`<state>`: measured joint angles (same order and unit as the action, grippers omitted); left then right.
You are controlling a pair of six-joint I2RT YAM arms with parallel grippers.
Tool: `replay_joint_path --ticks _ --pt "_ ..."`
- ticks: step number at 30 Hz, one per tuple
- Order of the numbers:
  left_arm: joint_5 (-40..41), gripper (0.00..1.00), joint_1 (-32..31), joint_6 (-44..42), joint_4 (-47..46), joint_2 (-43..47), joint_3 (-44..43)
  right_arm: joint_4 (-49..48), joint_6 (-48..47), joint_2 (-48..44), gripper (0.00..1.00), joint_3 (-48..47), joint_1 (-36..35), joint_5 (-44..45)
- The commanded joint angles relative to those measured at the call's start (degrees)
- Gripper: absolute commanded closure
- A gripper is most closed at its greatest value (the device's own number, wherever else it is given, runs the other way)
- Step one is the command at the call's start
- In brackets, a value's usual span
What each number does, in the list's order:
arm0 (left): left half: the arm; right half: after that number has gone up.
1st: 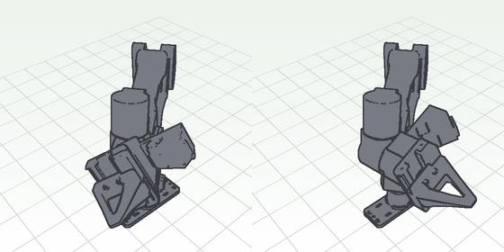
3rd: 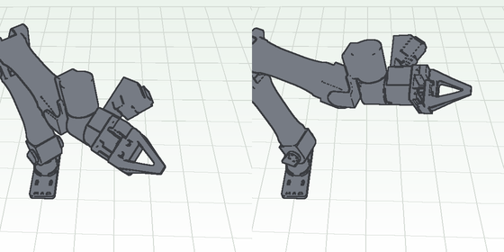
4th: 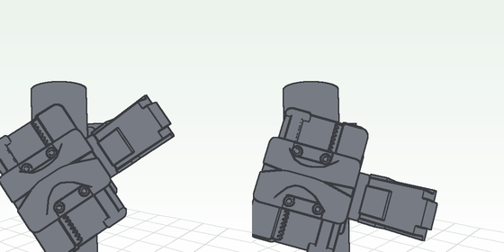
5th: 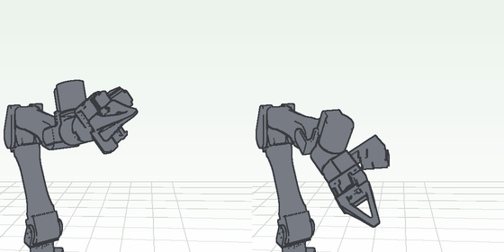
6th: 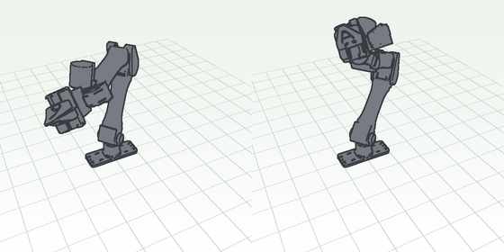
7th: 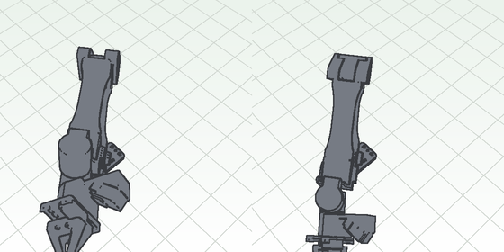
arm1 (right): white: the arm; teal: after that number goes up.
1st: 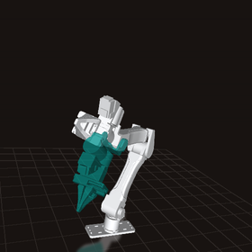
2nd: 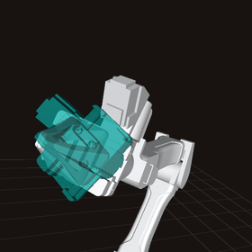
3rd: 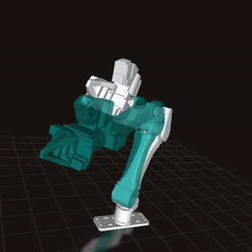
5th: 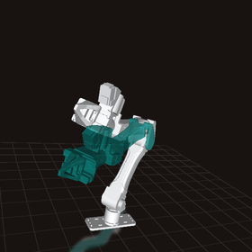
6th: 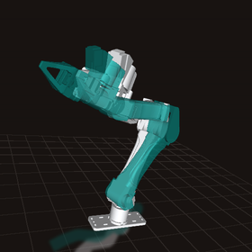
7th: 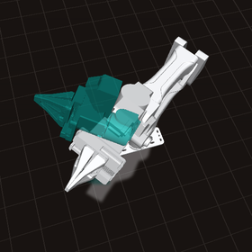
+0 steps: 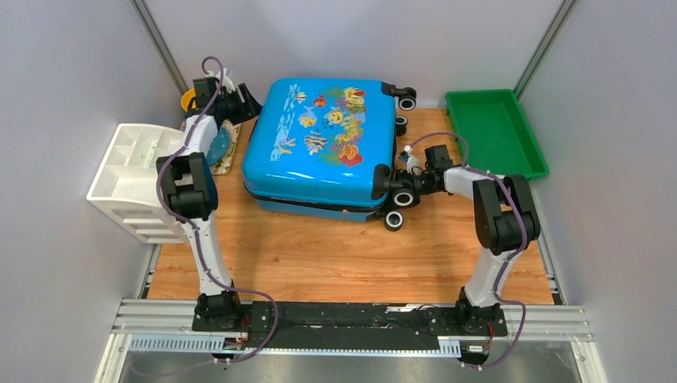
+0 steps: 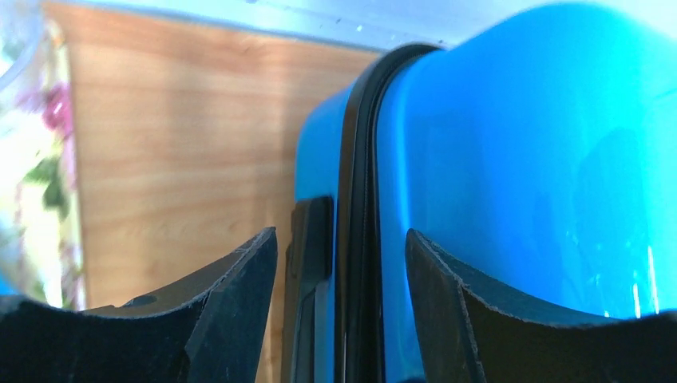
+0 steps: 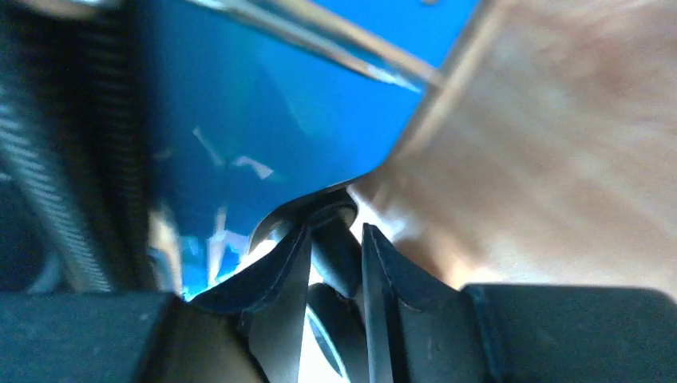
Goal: Open, take out, and arrange the luggage
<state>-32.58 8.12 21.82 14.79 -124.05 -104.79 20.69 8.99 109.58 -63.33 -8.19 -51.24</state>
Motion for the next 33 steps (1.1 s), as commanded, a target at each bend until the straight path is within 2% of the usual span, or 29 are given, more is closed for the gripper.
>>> replay_joint_path --ticks 1,6,10,12,13,15,18,24,28,30,33 --pt "-7.8 0.31 -7.0 1.1 1.8 -5.7 -10.6 -7.6 1.9 -9.7 0.67 6.8 -3.4 -2.9" --pt "0.6 0.27 -5.5 -3.8 1.6 -3.2 -13.4 -6.8 -2.7 -18.0 0.64 9.5 -2.3 1.7" --pt "3.4 0.26 -1.9 -4.9 6.6 5.1 -12.7 -4.9 -6.9 -23.3 0.63 10.9 -1.0 4.3" --pt "5.1 0.26 -1.0 -9.8 11.9 9.6 -8.7 -4.7 -8.4 -26.0 0.63 11.3 -0.8 4.8" --pt "8.2 0.26 -1.0 -11.8 13.4 15.0 -6.4 -5.0 -10.3 -26.7 0.63 11.5 -0.9 5.2" --pt "9.9 0.26 -0.2 -14.8 15.2 24.1 3.6 -7.2 -10.7 -27.8 0.63 11.8 -1.0 5.8" --pt "5.3 0.26 2.6 -14.4 16.0 33.5 16.7 -8.1 -13.1 -27.1 0.63 10.4 -2.6 5.7" --pt "2.2 0.28 4.4 -18.6 29.5 42.3 26.8 -10.1 -15.5 -27.1 0.63 8.4 -11.0 5.2" --pt "2.4 0.28 4.6 -19.9 29.3 49.0 35.0 -16.5 -12.9 -25.6 0.63 6.4 -17.7 8.3" --pt "1.3 0.29 4.6 -19.7 25.4 51.0 39.6 -20.1 -11.2 -23.6 0.63 3.9 -20.7 9.9" --pt "-1.7 0.3 4.5 -16.0 18.5 48.5 42.4 -21.9 -9.5 -21.6 0.63 -0.3 -20.9 13.2"
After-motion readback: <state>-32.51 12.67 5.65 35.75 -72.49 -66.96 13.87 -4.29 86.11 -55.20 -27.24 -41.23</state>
